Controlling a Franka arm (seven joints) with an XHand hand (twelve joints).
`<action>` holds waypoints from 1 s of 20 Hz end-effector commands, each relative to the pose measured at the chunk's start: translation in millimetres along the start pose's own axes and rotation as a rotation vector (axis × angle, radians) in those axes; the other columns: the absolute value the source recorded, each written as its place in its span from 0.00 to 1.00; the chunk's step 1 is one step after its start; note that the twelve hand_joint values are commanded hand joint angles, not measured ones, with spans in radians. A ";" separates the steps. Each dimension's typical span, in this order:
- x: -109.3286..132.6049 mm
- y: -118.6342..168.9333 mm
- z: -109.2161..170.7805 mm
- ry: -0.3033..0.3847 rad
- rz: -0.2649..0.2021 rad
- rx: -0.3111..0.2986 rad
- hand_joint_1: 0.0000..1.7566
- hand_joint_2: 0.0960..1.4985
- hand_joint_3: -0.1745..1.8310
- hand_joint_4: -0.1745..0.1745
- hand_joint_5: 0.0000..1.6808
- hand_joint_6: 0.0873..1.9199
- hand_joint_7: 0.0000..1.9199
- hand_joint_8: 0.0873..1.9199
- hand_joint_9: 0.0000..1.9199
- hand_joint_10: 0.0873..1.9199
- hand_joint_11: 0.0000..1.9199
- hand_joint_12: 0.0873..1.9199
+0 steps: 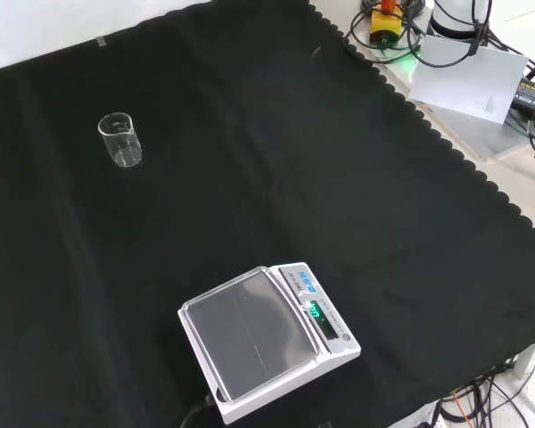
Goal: Pick up the beaker.
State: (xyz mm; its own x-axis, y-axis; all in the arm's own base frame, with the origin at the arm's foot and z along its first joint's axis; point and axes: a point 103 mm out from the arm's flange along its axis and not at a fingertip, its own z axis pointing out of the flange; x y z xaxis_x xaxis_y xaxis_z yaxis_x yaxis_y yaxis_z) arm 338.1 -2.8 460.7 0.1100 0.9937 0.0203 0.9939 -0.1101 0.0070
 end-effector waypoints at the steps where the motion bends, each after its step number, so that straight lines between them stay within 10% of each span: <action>1: -26.3 49.4 23.4 0.039 0.016 -0.019 0.37 0.43 0.24 0.54 0.13 0.00 0.10 0.37 0.12 0.42 0.00 0.63; 20: -61.0 219.1 155.2 0.024 0.038 0.158 0.38 0.43 0.24 0.54 0.11 0.00 0.10 0.37 0.12 0.42 0.00 0.63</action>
State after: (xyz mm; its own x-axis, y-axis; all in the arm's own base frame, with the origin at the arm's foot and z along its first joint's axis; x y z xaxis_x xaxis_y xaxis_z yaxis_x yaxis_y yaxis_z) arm 470.3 -56.5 345.4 0.1493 0.9884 0.0291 0.9777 -0.1432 -0.1533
